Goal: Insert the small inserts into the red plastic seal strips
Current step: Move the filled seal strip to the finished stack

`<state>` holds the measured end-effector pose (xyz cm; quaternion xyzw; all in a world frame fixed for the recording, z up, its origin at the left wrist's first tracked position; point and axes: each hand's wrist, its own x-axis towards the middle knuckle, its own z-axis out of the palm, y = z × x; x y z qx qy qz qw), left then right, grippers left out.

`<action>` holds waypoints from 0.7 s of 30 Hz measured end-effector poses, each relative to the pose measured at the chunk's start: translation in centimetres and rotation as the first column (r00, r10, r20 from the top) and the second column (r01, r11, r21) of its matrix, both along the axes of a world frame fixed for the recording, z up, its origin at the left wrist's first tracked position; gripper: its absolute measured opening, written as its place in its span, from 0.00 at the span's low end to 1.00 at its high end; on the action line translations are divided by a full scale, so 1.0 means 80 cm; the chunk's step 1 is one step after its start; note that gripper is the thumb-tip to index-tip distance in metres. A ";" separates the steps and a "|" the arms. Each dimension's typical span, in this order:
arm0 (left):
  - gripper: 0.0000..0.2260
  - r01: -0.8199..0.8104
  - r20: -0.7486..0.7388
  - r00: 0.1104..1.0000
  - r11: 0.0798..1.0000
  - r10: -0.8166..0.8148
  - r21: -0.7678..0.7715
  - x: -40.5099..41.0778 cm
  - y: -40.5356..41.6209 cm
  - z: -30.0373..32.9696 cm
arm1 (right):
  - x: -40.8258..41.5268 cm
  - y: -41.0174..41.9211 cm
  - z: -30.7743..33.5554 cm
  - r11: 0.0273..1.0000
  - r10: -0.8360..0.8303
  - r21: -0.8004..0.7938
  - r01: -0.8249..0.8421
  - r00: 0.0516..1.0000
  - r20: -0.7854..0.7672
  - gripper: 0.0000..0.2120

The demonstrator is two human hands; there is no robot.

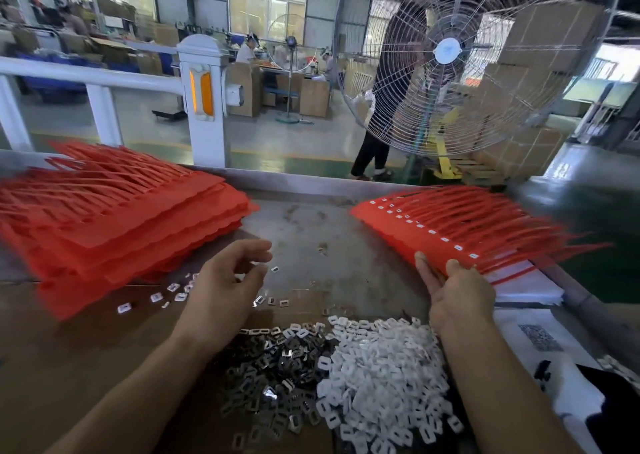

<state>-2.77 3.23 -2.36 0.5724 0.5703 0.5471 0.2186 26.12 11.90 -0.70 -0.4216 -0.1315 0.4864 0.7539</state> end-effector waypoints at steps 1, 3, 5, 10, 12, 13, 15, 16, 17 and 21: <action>0.14 -0.013 -0.001 1.000 1.000 0.013 -0.004 0.000 0.000 0.000 | 0.005 0.002 -0.004 0.998 0.041 0.044 -0.037 0.995 -0.086 0.13; 0.12 -0.041 0.005 0.999 0.999 0.041 -0.023 -0.002 0.001 -0.001 | 0.006 0.000 -0.002 0.979 0.194 -0.012 -0.202 0.955 -0.225 0.17; 0.11 -0.068 0.020 0.997 0.997 0.069 -0.045 -0.004 0.003 0.000 | 0.008 0.001 -0.002 0.979 0.203 0.063 -0.194 0.949 -0.240 0.14; 0.10 -0.120 0.069 0.990 0.991 0.125 -0.063 -0.018 0.007 -0.002 | -0.011 -0.008 0.015 0.983 0.179 -0.037 -0.182 0.980 -0.091 0.09; 0.12 -0.091 0.172 0.980 0.993 0.103 -0.078 -0.021 0.006 0.000 | -0.010 -0.014 0.011 0.960 0.264 -0.099 -0.262 0.964 0.007 0.14; 0.14 -0.083 0.212 0.972 0.993 0.099 -0.081 -0.023 0.006 0.002 | -0.008 -0.017 0.009 0.950 0.297 -0.122 -0.288 0.953 0.056 0.18; 0.14 -0.081 0.300 0.948 0.993 0.104 -0.087 -0.028 0.007 0.006 | -0.010 -0.022 0.009 0.934 0.344 -0.165 -0.317 0.922 0.176 0.24; 0.12 -0.081 0.369 0.923 0.992 0.110 -0.093 -0.030 0.008 0.007 | -0.012 -0.022 0.010 0.931 0.355 -0.174 -0.320 0.907 0.227 0.26; 0.12 -0.083 0.439 0.891 0.992 0.117 -0.098 -0.033 0.009 0.008 | -0.014 -0.021 0.010 0.930 0.362 -0.173 -0.325 0.893 0.267 0.27; 0.16 -0.076 0.733 0.677 0.997 0.070 -0.024 -0.041 0.015 0.017 | -0.026 -0.024 0.009 0.908 0.418 -0.170 -0.382 0.822 0.387 0.20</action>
